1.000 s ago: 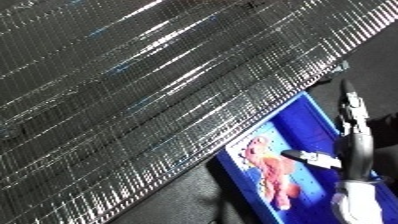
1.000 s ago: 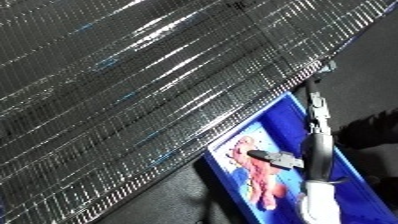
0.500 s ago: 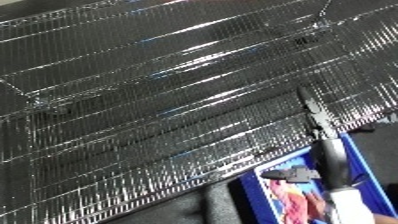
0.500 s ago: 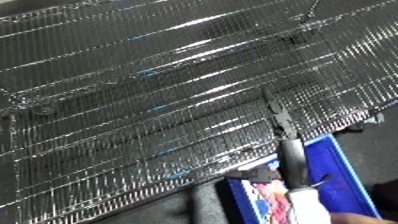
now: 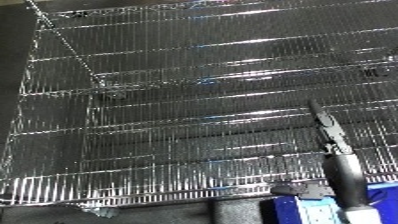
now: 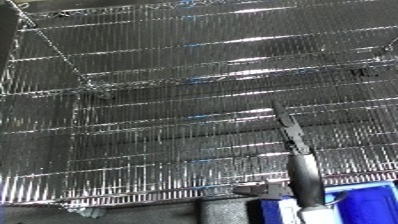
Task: Pick up the object and place it into the box
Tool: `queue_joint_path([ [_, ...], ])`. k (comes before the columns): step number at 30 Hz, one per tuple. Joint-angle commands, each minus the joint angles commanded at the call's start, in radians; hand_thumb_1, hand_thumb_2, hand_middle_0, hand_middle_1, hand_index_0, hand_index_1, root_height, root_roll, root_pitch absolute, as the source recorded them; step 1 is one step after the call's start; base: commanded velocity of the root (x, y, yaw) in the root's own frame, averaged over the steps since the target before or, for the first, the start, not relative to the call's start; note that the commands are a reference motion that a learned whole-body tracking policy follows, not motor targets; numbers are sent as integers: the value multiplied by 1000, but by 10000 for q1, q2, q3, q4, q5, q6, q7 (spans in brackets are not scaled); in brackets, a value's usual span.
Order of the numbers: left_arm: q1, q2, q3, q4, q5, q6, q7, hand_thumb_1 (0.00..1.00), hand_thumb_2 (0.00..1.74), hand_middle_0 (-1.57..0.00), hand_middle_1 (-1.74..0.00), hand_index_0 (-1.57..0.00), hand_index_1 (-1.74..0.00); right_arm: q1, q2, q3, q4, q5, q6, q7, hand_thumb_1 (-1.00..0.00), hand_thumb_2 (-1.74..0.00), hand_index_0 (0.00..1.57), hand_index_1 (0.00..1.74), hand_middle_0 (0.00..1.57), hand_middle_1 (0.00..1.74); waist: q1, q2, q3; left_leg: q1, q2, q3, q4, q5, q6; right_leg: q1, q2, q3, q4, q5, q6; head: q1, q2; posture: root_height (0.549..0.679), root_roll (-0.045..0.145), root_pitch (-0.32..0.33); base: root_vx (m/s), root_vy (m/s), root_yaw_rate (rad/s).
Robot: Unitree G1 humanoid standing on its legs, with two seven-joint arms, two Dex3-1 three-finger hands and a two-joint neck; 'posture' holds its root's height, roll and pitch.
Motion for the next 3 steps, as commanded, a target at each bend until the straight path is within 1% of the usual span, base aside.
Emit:
queue_joint_path([
  [3,-50,-4,25,-22,25,24,-12,1000,1740,-1570,-1740,-1570,-1740,51,95,26,16,-18,-12,10,0,0,0,0,0,0,18,-19,0,-23,-9,-20,45,-24,8,-15,-14,-12,29,-23,6,-112,-13,637,69,-9,9,-2,43],
])
